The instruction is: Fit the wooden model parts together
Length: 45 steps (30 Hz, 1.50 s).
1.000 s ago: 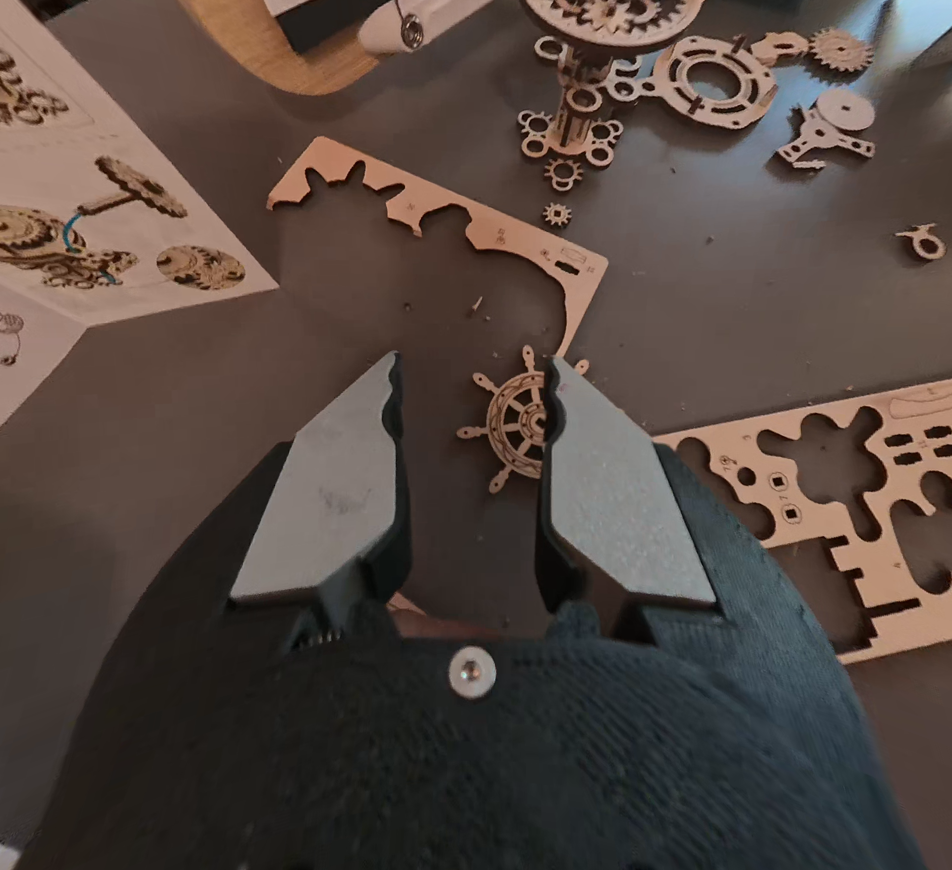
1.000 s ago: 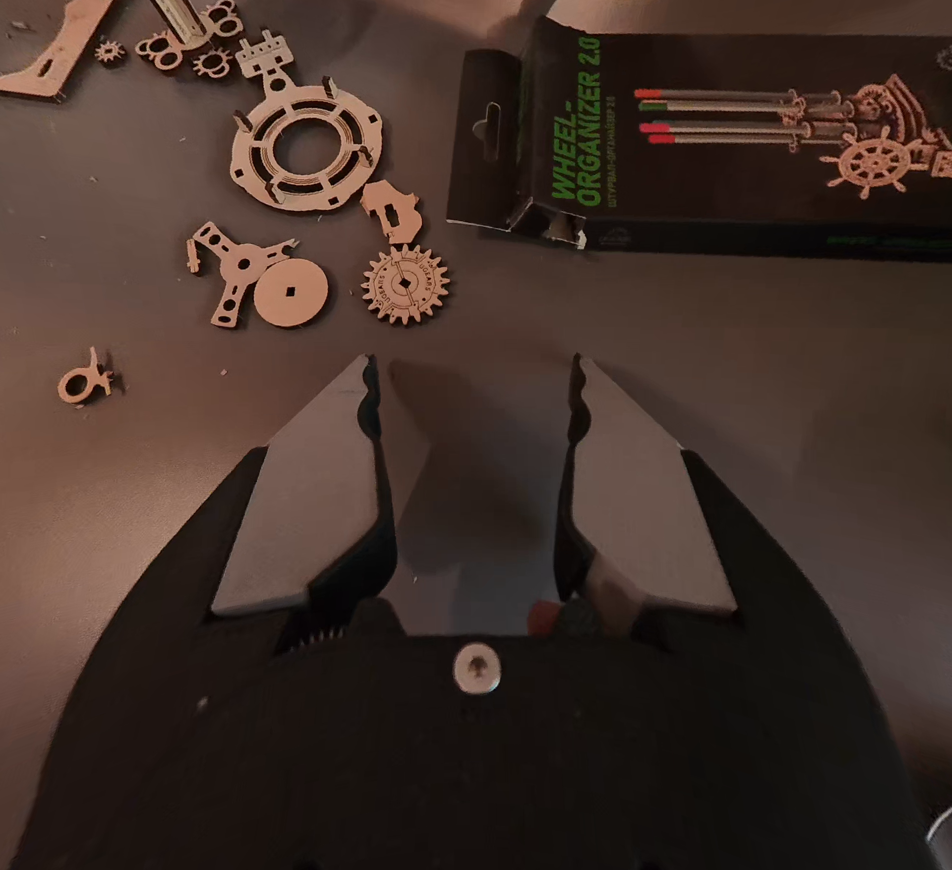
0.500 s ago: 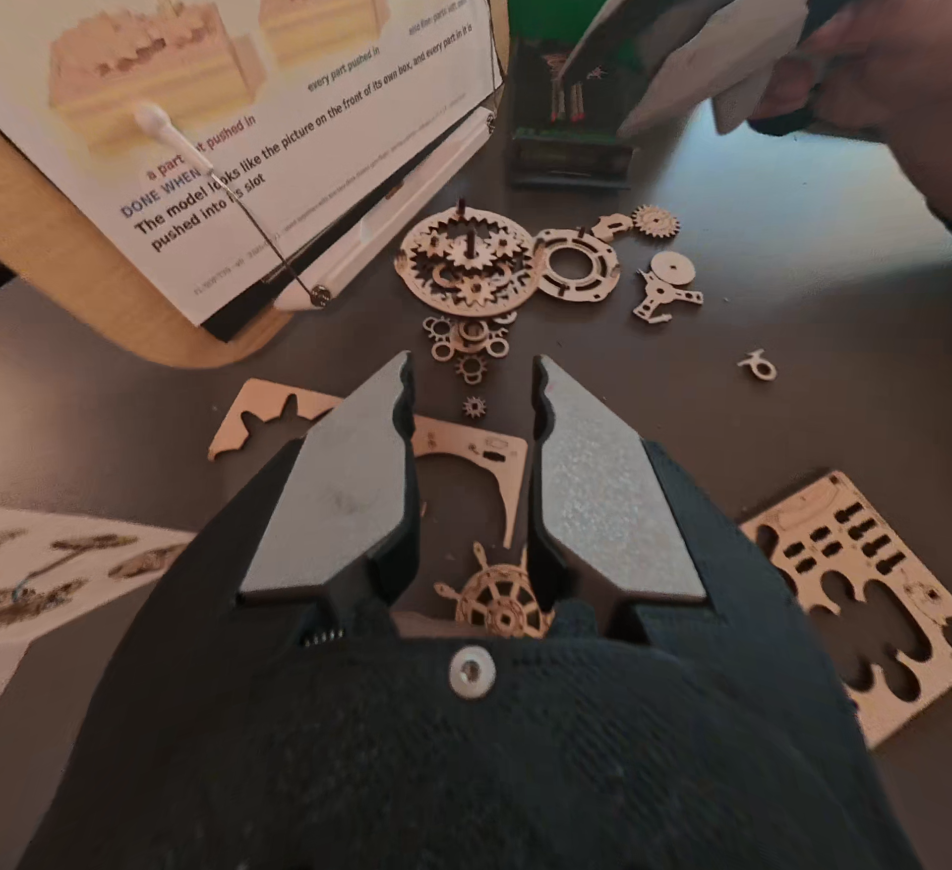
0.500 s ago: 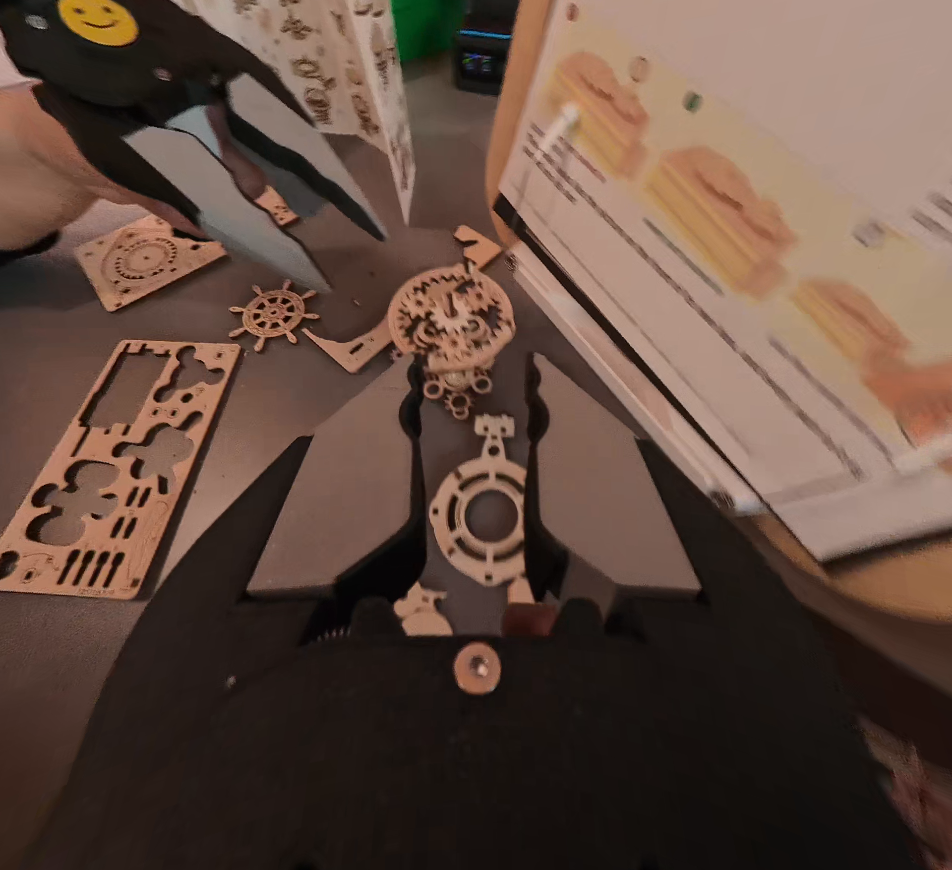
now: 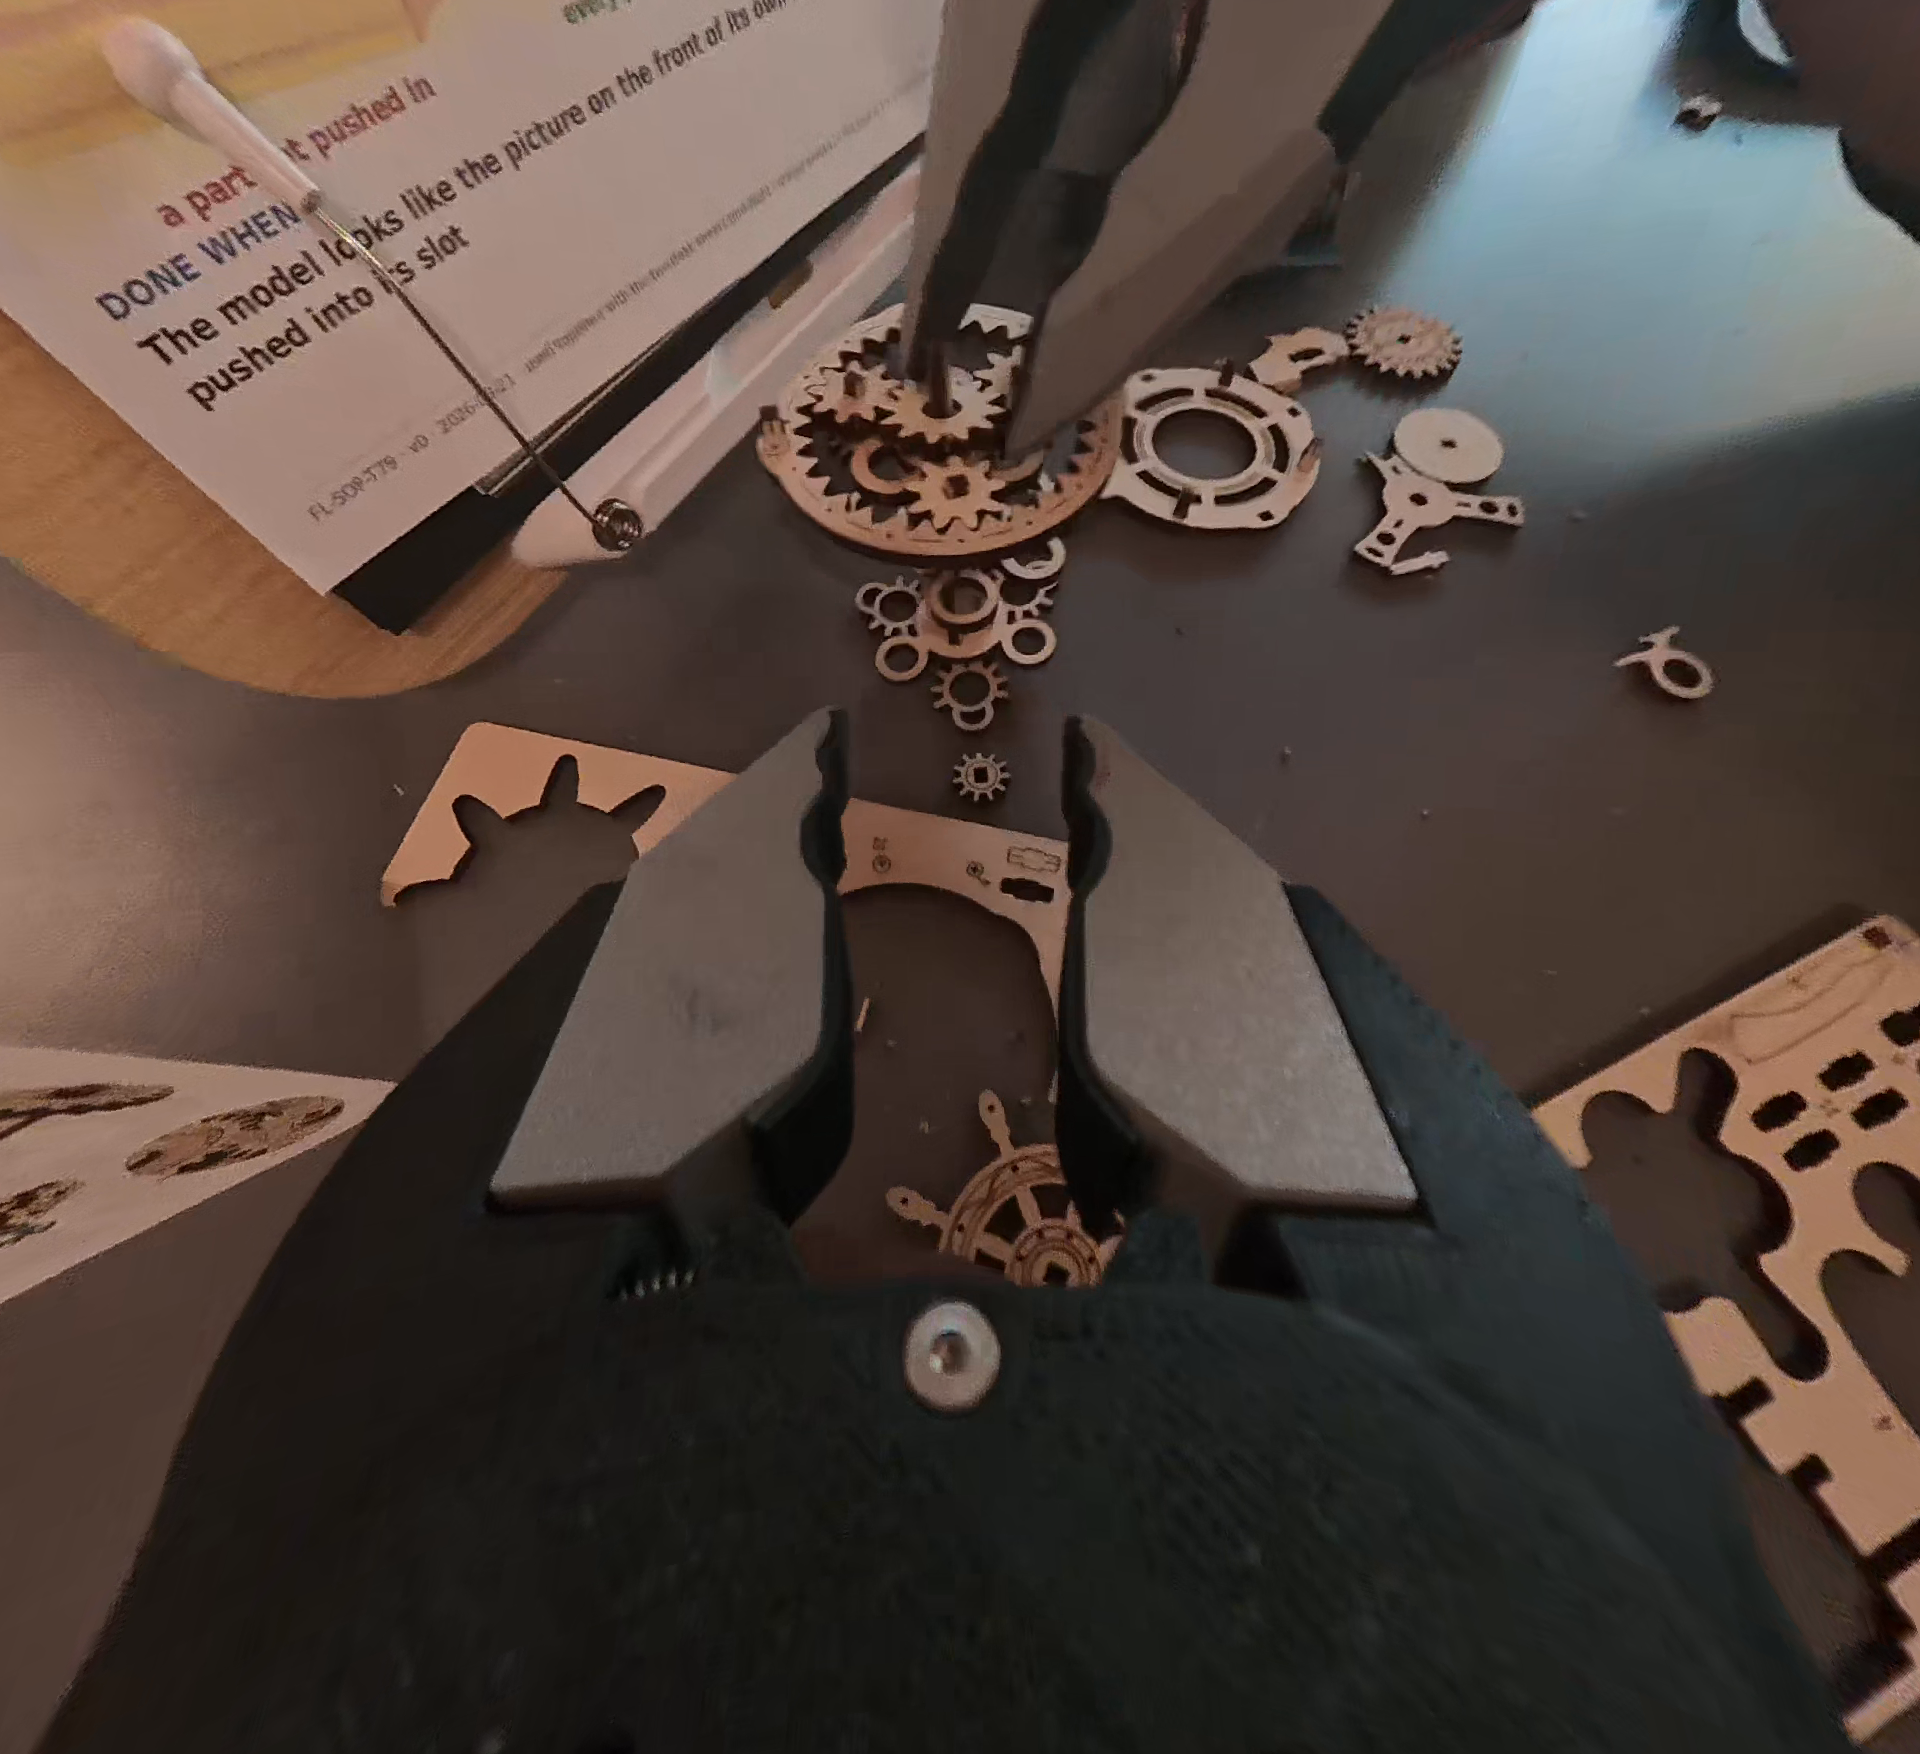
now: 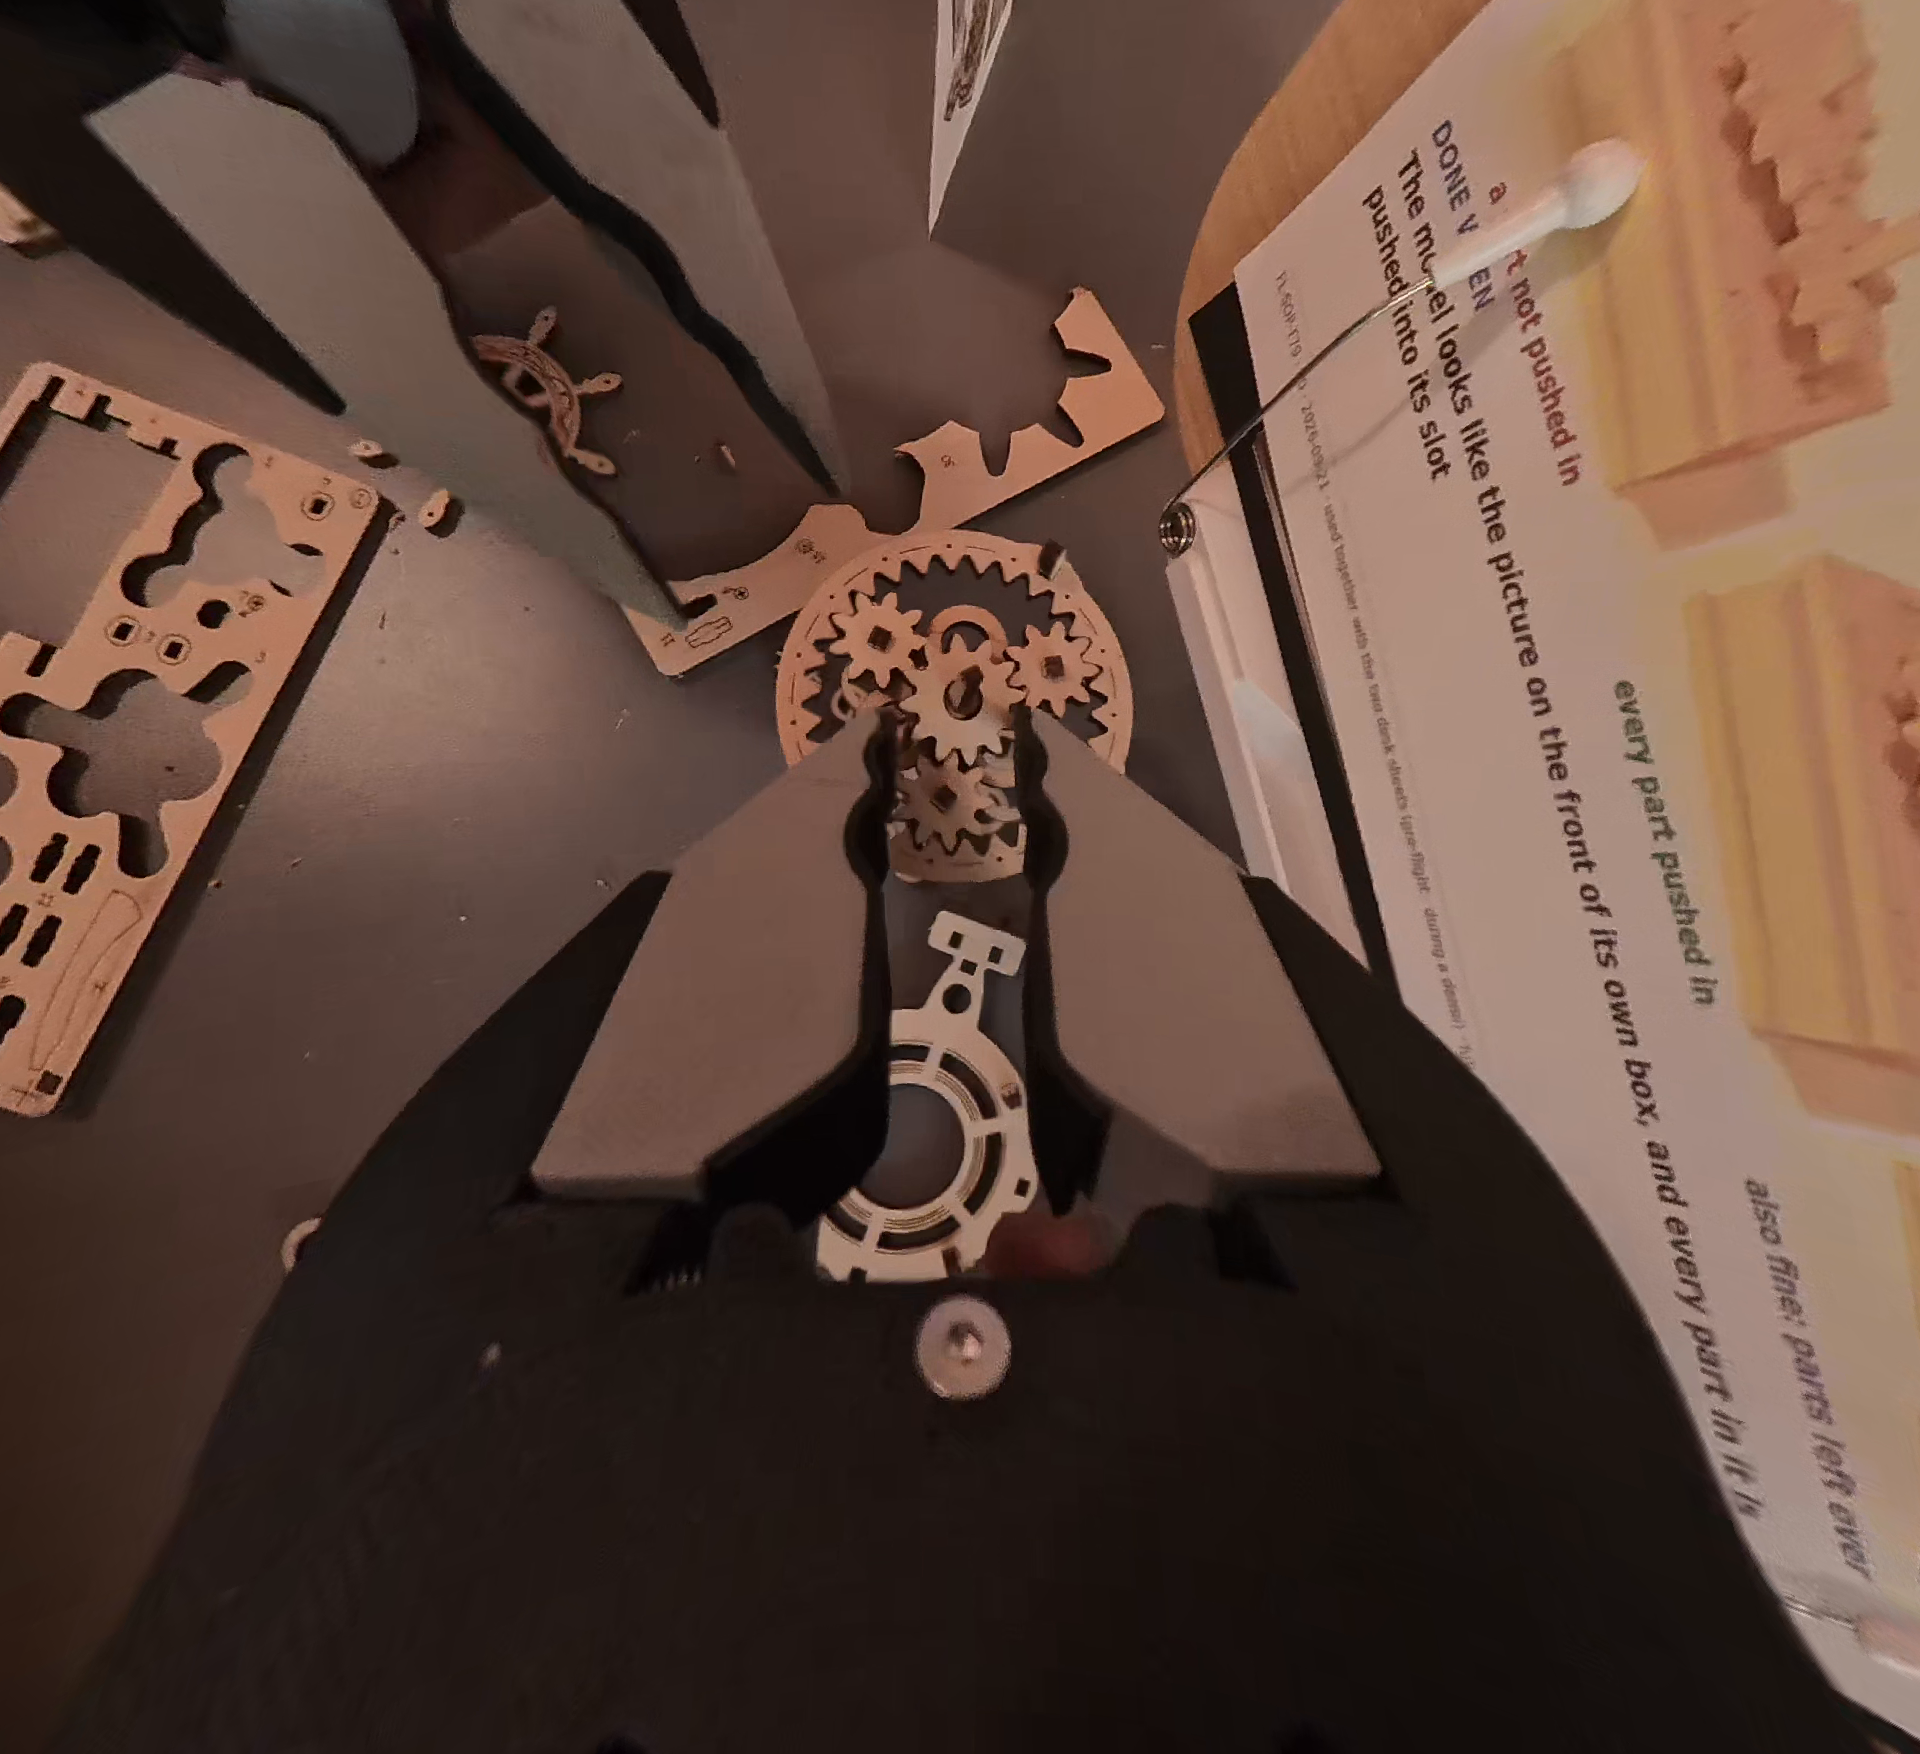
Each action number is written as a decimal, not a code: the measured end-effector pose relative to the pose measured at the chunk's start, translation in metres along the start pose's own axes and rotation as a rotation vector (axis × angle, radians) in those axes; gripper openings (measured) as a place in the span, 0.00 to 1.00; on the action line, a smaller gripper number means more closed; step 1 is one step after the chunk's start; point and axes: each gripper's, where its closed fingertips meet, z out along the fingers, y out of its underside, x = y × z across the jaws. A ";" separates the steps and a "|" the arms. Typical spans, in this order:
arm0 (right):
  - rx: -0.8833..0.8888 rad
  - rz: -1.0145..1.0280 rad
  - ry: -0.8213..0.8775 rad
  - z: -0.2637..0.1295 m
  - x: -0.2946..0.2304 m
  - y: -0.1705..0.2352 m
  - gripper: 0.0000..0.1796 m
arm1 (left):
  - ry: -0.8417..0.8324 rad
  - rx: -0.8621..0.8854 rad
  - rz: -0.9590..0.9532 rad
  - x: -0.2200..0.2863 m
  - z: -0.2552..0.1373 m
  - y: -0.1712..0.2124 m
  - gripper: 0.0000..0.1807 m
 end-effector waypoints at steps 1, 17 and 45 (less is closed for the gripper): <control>-0.013 -0.007 0.005 0.000 0.001 0.000 0.10 | 0.000 -0.002 0.009 0.001 0.000 0.000 0.22; 0.005 0.029 -0.024 0.000 0.004 -0.006 0.13 | 0.018 0.008 -0.018 0.003 0.000 0.000 0.21; 0.005 -0.035 -0.191 -0.011 -0.038 -0.015 0.08 | 0.145 -0.006 0.063 0.026 -0.018 -0.003 0.27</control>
